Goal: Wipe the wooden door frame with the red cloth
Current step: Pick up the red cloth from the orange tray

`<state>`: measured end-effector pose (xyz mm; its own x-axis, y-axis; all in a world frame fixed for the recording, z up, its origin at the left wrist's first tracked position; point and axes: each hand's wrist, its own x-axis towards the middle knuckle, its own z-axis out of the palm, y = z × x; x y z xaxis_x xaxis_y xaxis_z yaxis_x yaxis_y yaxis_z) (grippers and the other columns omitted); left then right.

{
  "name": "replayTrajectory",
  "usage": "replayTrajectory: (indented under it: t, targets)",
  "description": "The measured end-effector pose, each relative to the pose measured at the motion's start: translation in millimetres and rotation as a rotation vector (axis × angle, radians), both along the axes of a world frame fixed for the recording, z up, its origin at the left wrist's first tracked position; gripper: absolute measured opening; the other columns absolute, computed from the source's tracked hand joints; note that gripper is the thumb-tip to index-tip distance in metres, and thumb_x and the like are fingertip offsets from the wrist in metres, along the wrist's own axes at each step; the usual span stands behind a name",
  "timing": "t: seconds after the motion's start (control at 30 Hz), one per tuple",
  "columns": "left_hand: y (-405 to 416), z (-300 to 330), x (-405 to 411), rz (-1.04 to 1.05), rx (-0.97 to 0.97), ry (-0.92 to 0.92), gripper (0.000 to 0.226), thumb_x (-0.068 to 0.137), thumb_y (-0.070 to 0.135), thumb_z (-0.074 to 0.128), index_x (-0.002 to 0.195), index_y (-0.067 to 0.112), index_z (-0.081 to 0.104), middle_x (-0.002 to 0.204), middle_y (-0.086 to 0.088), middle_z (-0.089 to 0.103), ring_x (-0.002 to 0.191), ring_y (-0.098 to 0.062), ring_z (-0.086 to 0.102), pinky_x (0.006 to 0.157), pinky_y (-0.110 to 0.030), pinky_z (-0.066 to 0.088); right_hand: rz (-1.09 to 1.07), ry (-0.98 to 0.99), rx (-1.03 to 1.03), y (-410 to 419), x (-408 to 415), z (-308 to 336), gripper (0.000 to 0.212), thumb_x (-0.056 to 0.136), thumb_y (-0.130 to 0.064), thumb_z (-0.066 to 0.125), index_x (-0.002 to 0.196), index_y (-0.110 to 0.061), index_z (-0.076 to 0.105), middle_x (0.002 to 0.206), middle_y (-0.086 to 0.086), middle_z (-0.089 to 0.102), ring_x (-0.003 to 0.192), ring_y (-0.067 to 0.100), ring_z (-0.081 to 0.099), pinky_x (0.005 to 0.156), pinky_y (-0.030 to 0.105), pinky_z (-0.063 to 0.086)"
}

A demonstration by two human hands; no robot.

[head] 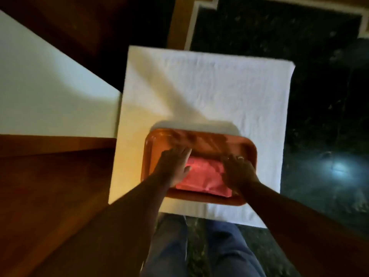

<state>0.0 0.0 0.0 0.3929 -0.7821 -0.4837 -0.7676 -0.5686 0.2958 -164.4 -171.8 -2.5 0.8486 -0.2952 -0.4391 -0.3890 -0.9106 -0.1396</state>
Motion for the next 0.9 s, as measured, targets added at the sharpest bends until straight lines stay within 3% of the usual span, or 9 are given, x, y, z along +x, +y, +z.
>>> replayTrajectory:
  t: [0.13,0.2,0.27,0.37,0.43,0.5,0.73,0.8,0.9]
  targets:
    - [-23,-16,3,-0.129,0.090,0.002,0.051,0.083,0.043,0.066,0.127,0.019,0.056,0.125,-0.012,0.062,0.118,-0.035,0.057,0.097,-0.045,0.046,-0.114,0.142,0.081,-2,12,-12,0.035,0.086,-0.032,0.059,0.116,-0.014,0.057,0.118,0.015,0.061,0.096,0.040,0.062,0.073,0.043,0.048]
    - [-24,-12,0,-0.097,0.169,0.064,0.042,0.086,0.040,0.066,0.122,0.019,0.059,0.125,-0.012,0.060,0.119,-0.033,0.055,0.096,-0.043,0.044,-0.155,0.222,0.186,0,8,-3,0.042,0.084,-0.036,0.062,0.121,-0.015,0.057,0.117,0.015,0.060,0.102,0.038,0.060,0.079,0.041,0.048]
    - [-14,7,4,0.044,0.177,0.213,0.042,0.083,0.037,0.069,0.120,0.018,0.061,0.126,-0.011,0.059,0.118,-0.031,0.056,0.093,-0.040,0.046,-0.310,0.169,0.394,-3,6,23,0.042,0.076,-0.033,0.073,0.110,-0.010,0.063,0.103,0.014,0.064,0.094,0.033,0.063,0.077,0.036,0.047]
    - [-2,61,25,0.160,0.127,0.440,0.034,0.081,0.028,0.074,0.106,0.007,0.065,0.109,-0.014,0.068,0.102,-0.030,0.064,0.075,-0.029,0.042,-0.571,-0.041,0.650,-13,9,83,0.022,0.068,-0.020,0.078,0.083,-0.016,0.062,0.076,-0.006,0.060,0.070,0.004,0.059,0.064,0.026,0.043]
    - [4,115,42,0.180,0.065,0.493,0.035,0.081,0.031,0.071,0.100,0.002,0.064,0.098,-0.017,0.068,0.090,-0.027,0.062,0.068,-0.030,0.036,-0.604,-0.214,0.675,-20,18,133,0.019,0.065,-0.018,0.073,0.076,-0.028,0.060,0.071,-0.010,0.060,0.065,0.000,0.058,0.061,0.019,0.042]
    - [10,181,57,0.246,-0.043,0.457,0.041,0.077,0.036,0.066,0.103,0.004,0.066,0.098,-0.014,0.068,0.090,-0.024,0.062,0.073,-0.033,0.042,-0.626,-0.265,0.688,-23,30,186,0.023,0.071,-0.015,0.077,0.079,-0.031,0.063,0.073,-0.006,0.065,0.069,0.010,0.061,0.066,0.024,0.048]
    - [69,372,95,0.518,-0.348,0.267,0.016,0.078,0.026,0.075,0.092,0.022,0.069,0.083,0.006,0.067,0.072,-0.002,0.060,0.065,-0.026,0.046,-0.515,-0.480,0.785,-11,104,332,0.018,0.075,-0.028,0.081,0.077,-0.014,0.070,0.062,0.003,0.065,0.054,0.017,0.058,0.056,0.036,0.048]
    - [103,426,93,0.640,-0.448,0.218,0.013,0.073,0.035,0.073,0.085,0.031,0.067,0.074,0.014,0.067,0.066,0.001,0.060,0.062,-0.025,0.047,-0.436,-0.612,0.804,9,134,378,0.016,0.075,-0.035,0.078,0.078,-0.021,0.071,0.059,-0.003,0.059,0.053,0.010,0.050,0.055,0.031,0.040]
    - [157,518,85,0.778,-0.597,0.123,0.032,0.068,0.051,0.065,0.090,0.029,0.068,0.076,0.019,0.069,0.069,0.002,0.060,0.062,-0.024,0.046,-0.263,-0.742,0.864,55,184,466,0.010,0.082,-0.029,0.074,0.079,-0.031,0.065,0.069,0.003,0.067,0.065,0.019,0.063,0.063,0.037,0.052]
